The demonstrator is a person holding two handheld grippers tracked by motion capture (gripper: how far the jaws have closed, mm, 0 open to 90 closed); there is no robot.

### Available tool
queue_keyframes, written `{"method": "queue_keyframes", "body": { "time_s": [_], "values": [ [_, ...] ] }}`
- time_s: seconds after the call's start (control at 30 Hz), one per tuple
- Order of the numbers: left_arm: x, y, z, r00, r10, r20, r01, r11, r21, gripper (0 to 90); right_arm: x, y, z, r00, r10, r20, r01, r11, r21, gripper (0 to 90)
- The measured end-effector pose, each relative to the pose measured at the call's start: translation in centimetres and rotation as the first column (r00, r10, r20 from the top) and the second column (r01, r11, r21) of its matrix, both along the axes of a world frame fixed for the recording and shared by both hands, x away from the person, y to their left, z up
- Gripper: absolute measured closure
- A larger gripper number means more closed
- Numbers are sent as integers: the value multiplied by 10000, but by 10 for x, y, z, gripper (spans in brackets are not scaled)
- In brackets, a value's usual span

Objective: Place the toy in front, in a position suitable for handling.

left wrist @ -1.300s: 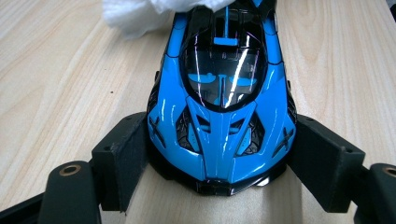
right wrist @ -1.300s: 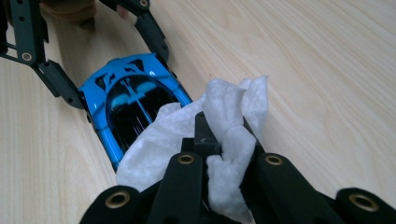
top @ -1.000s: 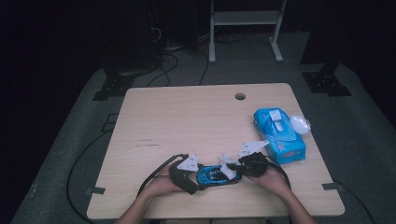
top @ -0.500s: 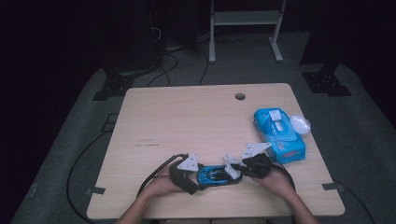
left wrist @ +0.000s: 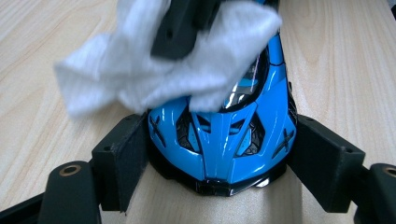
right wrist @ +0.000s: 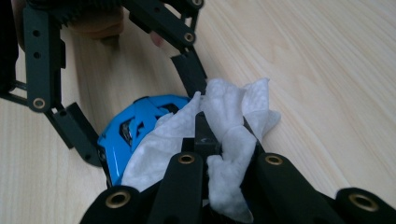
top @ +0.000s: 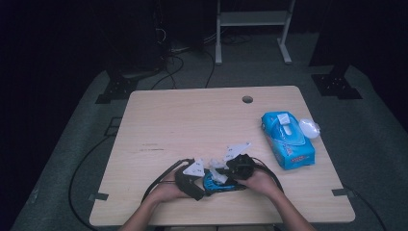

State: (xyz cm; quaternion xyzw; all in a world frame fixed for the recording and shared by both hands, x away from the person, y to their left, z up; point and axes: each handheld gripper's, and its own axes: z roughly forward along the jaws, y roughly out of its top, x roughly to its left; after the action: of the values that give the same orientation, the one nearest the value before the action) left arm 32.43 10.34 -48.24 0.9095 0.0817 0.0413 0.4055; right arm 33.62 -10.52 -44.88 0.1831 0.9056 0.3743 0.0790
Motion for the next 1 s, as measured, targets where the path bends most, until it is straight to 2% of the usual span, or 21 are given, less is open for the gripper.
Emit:
{"method": "queue_keyframes", "body": {
  "time_s": [0.07,0.17,0.23,0.3,0.37,0.43,0.57,0.77,0.9,1.0],
  "values": [
    [0,0,0,10000,34,-7,-34,10000,-24,236,1,0,0,9999,116,28,-116,9999,-69,839],
    [0,-1,0,10000,21,-3,-21,10000,-40,236,4,-6,0,9992,-217,-345,222,9996,145,839],
    [0,-1,0,10000,11,-3,-11,10000,-44,236,1,-5,0,9993,-208,-303,216,9994,258,839],
    [0,-1,0,10000,38,-51,-38,10000,-50,236,-3,-1,0,9993,27,-373,-12,9992,400,839],
    [0,-1,0,10000,23,-35,-24,10000,-49,236,-6,1,0,9996,222,-187,-216,9993,309,839],
    [0,-1,0,10000,41,-32,-41,10000,-42,236,-7,-2,1,9993,264,-260,-254,9990,376,838],
    [0,-1,0,10000,-19,2,19,10000,-25,235,-7,-24,3,9992,-186,-358,209,9976,660,838],
    [0,-1,0,10000,9,-6,-9,10000,-35,236,-11,-59,2,9954,-935,-187,941,9950,335,839],
    [0,-1,0,10000,9,-6,-9,10000,-38,235,-14,-70,1,9934,-1143,-97,1145,9932,229,839],
    [0,-1,0,10000,18,-4,-18,10000,-36,236,-12,-81,7,9892,-1454,-174,1463,9850,909,839]
  ]
}}
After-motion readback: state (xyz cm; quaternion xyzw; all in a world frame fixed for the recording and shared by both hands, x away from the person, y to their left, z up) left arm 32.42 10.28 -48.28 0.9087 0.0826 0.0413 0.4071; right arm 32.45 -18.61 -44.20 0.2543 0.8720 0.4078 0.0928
